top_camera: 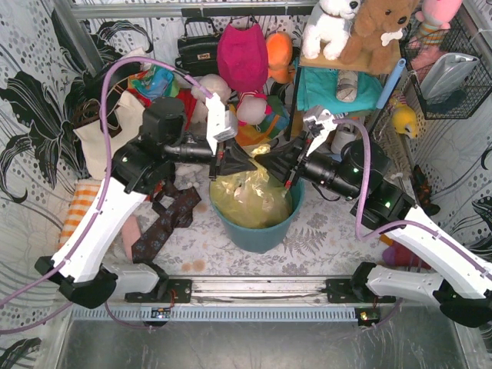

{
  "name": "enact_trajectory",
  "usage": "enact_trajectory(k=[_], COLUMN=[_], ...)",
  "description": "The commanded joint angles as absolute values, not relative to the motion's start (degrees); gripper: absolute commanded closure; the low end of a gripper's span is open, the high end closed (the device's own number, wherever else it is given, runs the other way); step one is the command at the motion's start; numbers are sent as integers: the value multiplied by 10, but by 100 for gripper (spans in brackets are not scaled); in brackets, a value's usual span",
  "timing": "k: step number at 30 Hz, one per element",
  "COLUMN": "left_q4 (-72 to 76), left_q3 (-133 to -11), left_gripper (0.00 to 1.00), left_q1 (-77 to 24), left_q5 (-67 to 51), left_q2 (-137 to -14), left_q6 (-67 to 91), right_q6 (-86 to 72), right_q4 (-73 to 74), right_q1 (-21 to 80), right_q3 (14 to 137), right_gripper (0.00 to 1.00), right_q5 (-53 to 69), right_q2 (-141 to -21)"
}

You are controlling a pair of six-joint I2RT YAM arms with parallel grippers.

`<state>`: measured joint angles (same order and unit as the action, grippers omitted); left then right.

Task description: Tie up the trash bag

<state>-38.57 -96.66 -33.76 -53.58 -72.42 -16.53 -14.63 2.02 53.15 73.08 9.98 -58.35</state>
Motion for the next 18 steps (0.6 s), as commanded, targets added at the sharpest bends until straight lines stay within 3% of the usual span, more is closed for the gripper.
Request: enact_trajectory(k=[1, 8, 18], left_q4=[-373, -352, -281], left_q3=[-942, -904, -879], left_gripper=[95, 100, 100], left_q1=[-340, -340, -334], left_q5=[-510, -456, -503], left_q2=[-737, -722, -662], left_q6=[-191, -188, -161], right_q6=[-161, -174, -181], right_q4=[-6, 45, 93], right_q1=[534, 534, 534], right_q3=[755, 749, 718], right_gripper=[100, 100, 100], right_q5=[91, 33, -73], right_q2=[-588, -568, -555])
